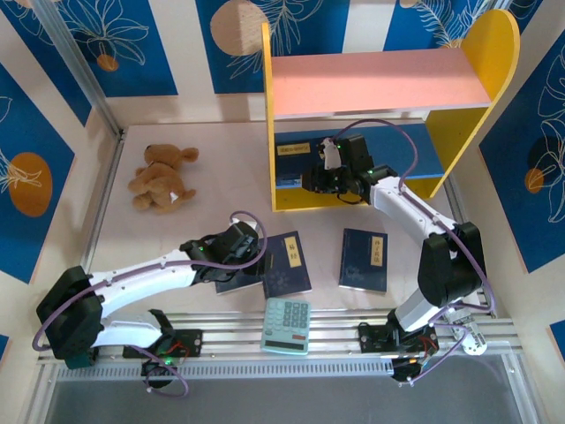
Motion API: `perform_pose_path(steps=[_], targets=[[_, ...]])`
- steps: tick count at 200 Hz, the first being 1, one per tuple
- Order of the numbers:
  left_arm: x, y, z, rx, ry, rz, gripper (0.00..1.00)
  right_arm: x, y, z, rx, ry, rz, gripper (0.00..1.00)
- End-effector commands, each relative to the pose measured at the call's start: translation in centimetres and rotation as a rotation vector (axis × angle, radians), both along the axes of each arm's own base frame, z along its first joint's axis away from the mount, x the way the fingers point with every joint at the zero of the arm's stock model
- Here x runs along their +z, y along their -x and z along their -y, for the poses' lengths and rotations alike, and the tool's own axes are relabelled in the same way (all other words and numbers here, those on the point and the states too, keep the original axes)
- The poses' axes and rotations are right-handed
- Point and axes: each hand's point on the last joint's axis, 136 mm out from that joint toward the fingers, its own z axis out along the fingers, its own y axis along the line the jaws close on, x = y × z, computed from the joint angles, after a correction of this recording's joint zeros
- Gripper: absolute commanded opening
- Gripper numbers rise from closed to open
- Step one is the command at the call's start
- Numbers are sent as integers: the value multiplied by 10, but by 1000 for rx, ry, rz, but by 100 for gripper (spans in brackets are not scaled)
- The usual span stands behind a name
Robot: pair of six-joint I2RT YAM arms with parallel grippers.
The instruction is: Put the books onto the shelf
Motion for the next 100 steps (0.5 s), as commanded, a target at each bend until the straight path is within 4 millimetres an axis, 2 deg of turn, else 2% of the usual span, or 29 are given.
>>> perform_pose_path(steps=[1,57,100], targets=[[5,2,-3,-19,-20,19,66,10,-3,-9,37,-18,24,29],[5,3,-5,-17,-24,20,66,10,2,-10,42,-15,20,29],[8,3,-6,-14,-20,27,66,9,25,-8,53,15,23,29]])
